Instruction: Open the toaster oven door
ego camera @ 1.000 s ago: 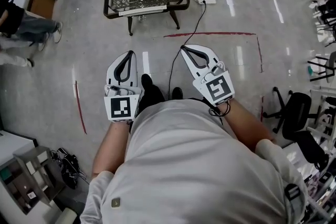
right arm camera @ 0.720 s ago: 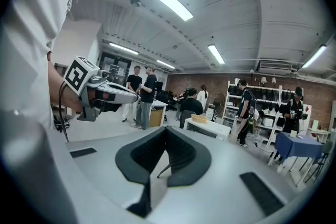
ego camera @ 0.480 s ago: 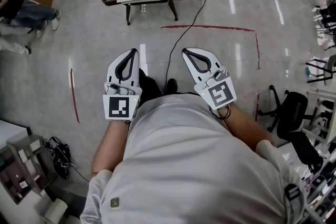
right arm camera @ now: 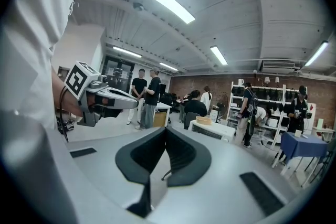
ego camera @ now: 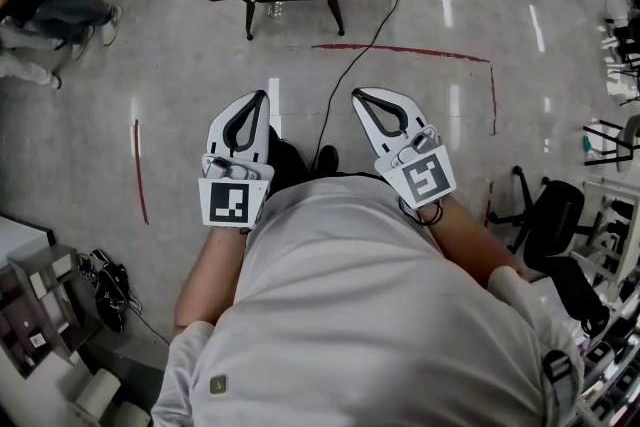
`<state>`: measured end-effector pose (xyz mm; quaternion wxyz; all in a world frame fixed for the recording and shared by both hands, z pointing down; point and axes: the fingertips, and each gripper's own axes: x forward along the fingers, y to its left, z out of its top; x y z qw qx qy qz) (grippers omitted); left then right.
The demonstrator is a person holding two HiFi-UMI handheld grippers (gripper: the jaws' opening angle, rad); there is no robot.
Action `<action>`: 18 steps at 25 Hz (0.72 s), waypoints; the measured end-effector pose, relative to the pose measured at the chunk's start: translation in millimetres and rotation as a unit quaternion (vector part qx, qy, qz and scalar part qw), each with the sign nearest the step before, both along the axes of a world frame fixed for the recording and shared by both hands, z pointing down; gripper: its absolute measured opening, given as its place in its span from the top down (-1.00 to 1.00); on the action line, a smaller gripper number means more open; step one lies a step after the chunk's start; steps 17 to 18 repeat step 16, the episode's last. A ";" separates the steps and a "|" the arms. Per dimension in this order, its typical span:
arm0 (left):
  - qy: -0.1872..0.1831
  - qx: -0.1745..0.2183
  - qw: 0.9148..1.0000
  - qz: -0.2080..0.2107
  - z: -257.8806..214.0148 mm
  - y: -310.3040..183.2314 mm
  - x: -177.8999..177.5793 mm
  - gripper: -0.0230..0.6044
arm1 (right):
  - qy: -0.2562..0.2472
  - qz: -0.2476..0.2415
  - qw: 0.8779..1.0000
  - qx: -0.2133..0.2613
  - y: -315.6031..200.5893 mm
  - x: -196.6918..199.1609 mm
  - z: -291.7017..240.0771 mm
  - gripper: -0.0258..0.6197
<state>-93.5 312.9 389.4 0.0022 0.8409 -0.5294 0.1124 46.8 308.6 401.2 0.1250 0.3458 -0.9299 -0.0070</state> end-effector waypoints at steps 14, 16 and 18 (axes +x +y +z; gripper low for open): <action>0.001 0.005 1.000 -0.003 -7.8 -16.1 -21.1 0.88 | 0.006 -0.007 1.000 0.012 -22.3 -17.3 -9.0 0.86; 0.001 0.003 1.000 -0.005 -8.3 -17.4 -26.4 0.88 | 0.007 -0.011 1.000 0.014 -24.8 -22.2 -10.2 0.86; 0.001 0.003 1.000 -0.005 -8.3 -17.4 -26.4 0.88 | 0.007 -0.011 1.000 0.014 -24.8 -22.2 -10.2 0.86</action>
